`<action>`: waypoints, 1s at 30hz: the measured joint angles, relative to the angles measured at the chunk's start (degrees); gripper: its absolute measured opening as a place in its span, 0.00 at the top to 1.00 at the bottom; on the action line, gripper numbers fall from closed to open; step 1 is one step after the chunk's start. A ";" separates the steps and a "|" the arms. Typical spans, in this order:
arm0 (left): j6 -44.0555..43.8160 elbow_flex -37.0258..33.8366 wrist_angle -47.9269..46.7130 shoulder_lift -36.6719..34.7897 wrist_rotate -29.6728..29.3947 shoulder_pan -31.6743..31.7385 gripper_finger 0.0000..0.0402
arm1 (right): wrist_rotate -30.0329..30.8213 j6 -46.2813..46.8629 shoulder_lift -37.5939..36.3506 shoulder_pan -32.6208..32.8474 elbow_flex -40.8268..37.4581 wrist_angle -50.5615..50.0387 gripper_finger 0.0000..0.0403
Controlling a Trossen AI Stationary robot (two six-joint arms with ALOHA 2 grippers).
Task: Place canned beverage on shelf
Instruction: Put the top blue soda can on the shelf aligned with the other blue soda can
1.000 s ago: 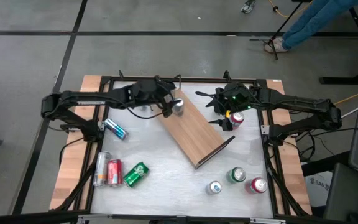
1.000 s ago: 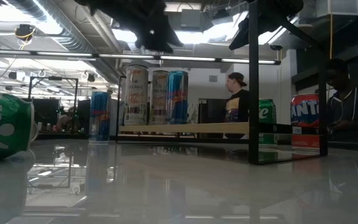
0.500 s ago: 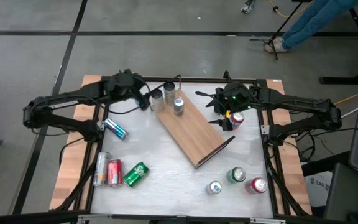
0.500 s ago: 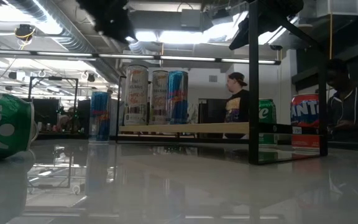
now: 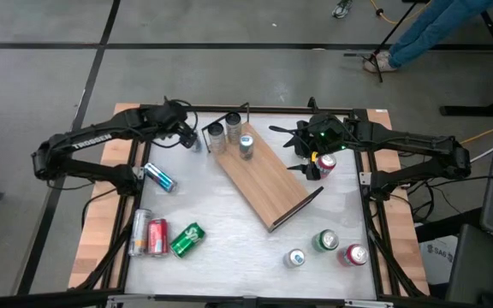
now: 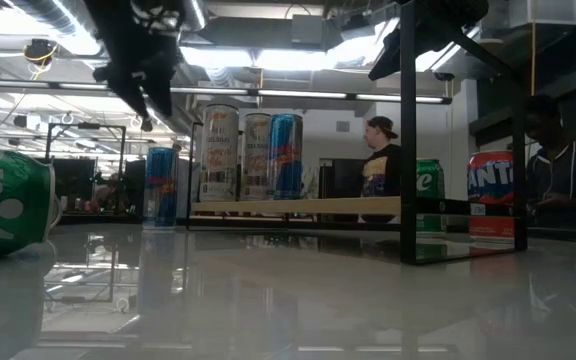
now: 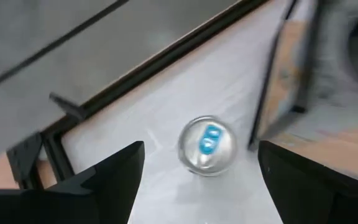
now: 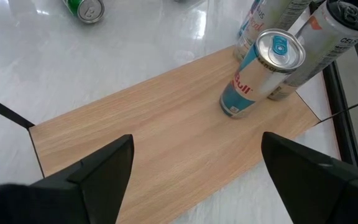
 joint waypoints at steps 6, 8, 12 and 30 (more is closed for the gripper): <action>-2.41 -5.78 5.98 0.94 1.25 2.20 0.24 | -0.02 0.00 0.00 0.00 0.00 0.00 0.15; -2.50 -7.47 9.33 0.94 2.71 2.38 0.24 | -0.02 0.00 0.00 0.00 0.00 0.00 0.15; -2.55 -9.12 13.49 0.94 3.27 2.38 0.24 | -0.02 0.00 0.00 0.00 0.00 0.00 0.15; -3.94 -15.99 20.18 0.94 2.77 2.36 0.24 | -0.04 0.00 0.00 0.00 0.00 0.02 0.15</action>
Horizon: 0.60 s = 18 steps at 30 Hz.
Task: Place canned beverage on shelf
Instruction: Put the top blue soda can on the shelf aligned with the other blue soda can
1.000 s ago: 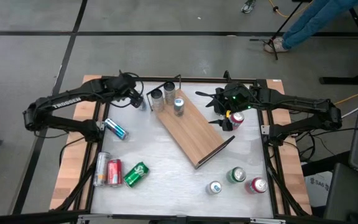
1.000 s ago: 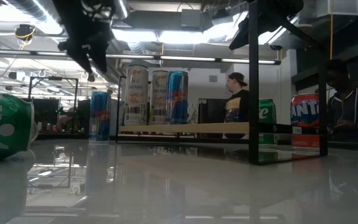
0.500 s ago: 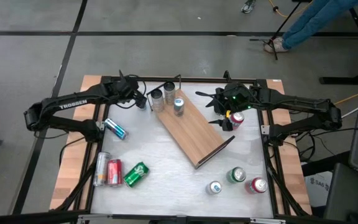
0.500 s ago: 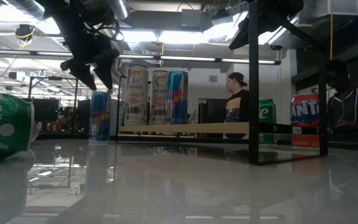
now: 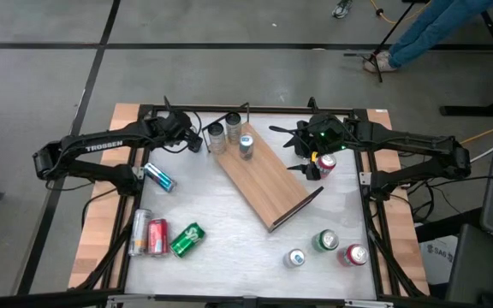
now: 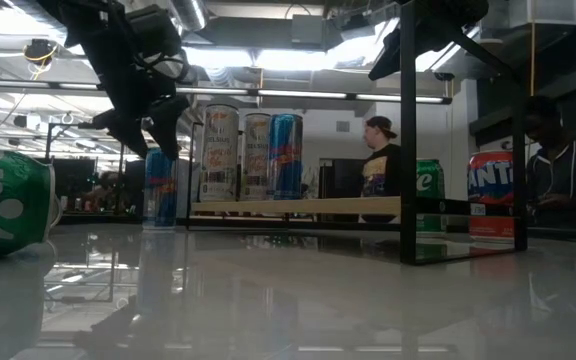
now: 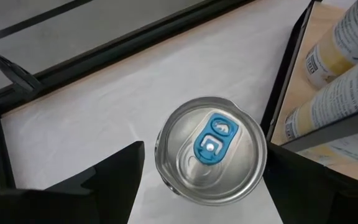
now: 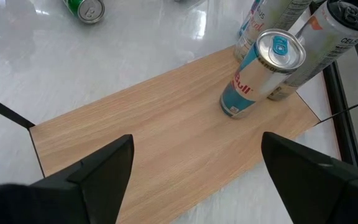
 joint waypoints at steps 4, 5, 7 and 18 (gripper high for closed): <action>0.02 0.00 0.02 0.00 0.00 0.00 0.24 | 0.00 0.00 0.00 -0.01 0.00 0.00 0.15; 0.00 0.00 0.02 0.00 0.00 0.00 0.24 | 0.00 0.00 0.00 -0.02 0.00 0.00 0.15; 0.00 0.00 0.02 0.00 -0.02 0.00 0.24 | 0.00 0.00 0.00 -0.01 0.00 0.00 0.15; -7.33 0.00 0.01 0.01 0.00 -0.09 0.24 | 0.00 0.00 0.00 0.00 0.00 -0.02 0.15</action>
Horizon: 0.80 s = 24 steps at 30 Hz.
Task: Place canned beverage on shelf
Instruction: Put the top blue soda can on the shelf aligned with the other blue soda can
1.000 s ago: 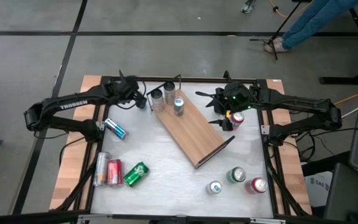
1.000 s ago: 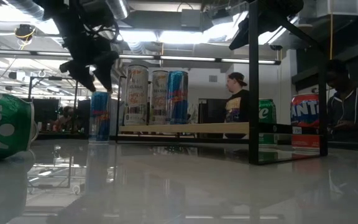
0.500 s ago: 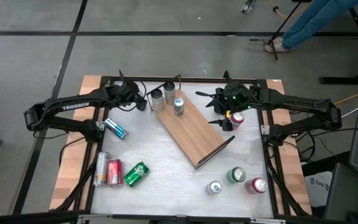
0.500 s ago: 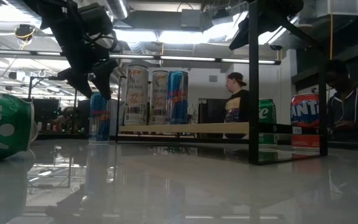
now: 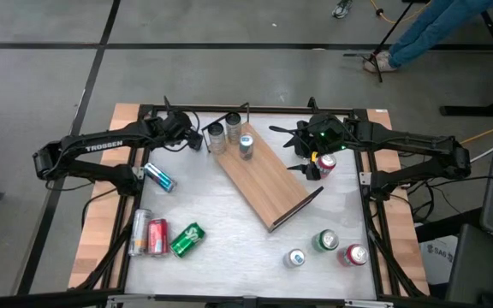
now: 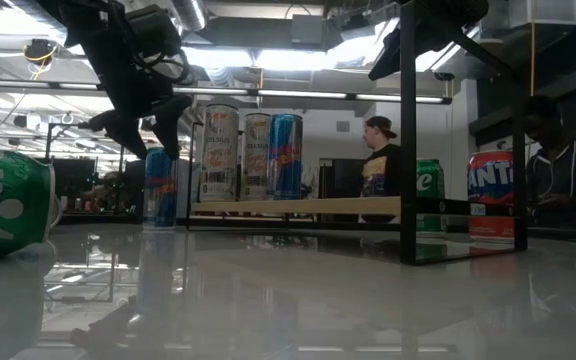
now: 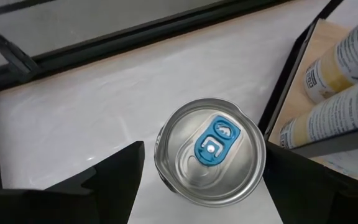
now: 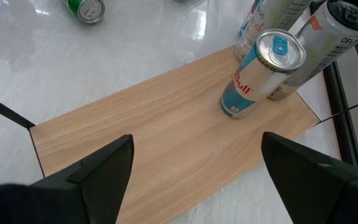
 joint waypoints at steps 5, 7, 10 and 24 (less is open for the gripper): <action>-1.76 0.00 0.00 0.01 0.00 0.00 0.24 | 0.00 0.00 0.00 -0.01 0.00 0.00 0.15; -2.25 0.00 0.00 -0.01 -0.01 0.02 0.24 | 0.00 0.00 0.00 -0.02 0.00 0.00 0.15; -3.20 0.00 -0.02 -0.01 -0.02 0.02 0.24 | 0.00 0.00 0.00 0.00 0.00 0.00 0.15; -0.64 0.04 0.32 3.70 -1.40 -0.18 0.42 | -0.02 0.00 0.00 0.00 0.00 -0.02 0.15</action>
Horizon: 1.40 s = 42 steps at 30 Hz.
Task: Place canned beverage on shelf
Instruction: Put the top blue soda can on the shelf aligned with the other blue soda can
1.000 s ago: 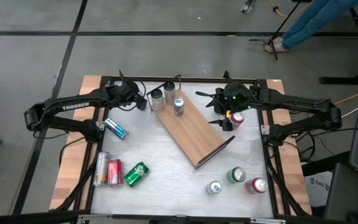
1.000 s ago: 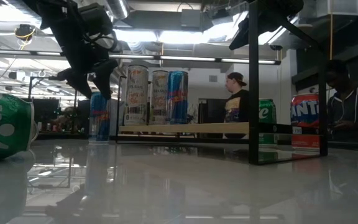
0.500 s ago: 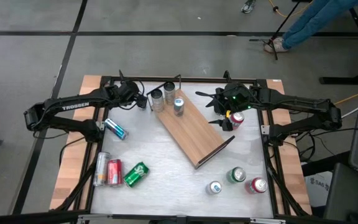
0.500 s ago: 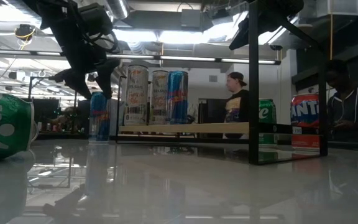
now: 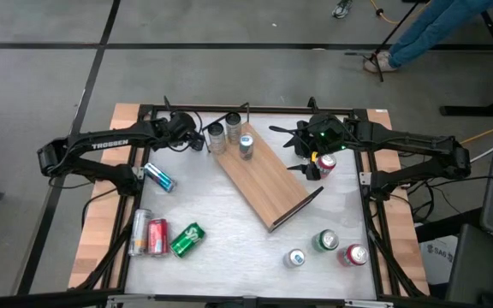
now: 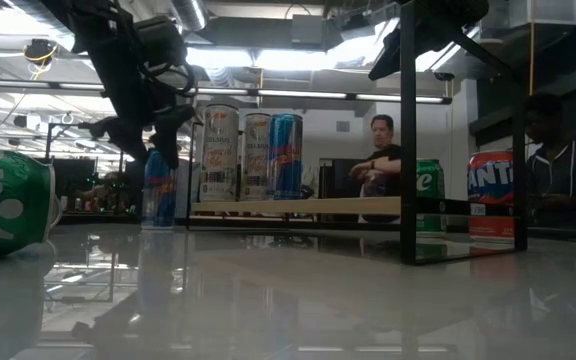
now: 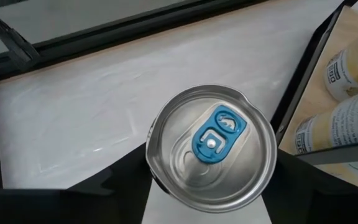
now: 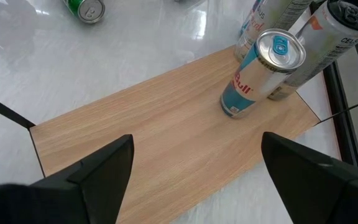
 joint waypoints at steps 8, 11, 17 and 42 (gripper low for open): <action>4.91 0.00 0.37 -0.02 0.00 -0.04 0.47 | 0.00 0.00 0.00 -0.02 0.00 0.00 0.15; 7.16 0.00 0.10 -0.70 0.47 -0.04 0.47 | 0.00 0.00 0.00 0.00 0.00 0.00 0.15; 8.68 -0.02 -1.31 -4.40 4.26 -0.04 0.47 | 0.00 0.01 0.00 -0.02 0.00 -0.01 0.15; 15.96 -0.02 4.99 -12.31 27.49 -15.38 0.47 | 0.00 0.02 0.00 -0.02 0.00 0.02 0.15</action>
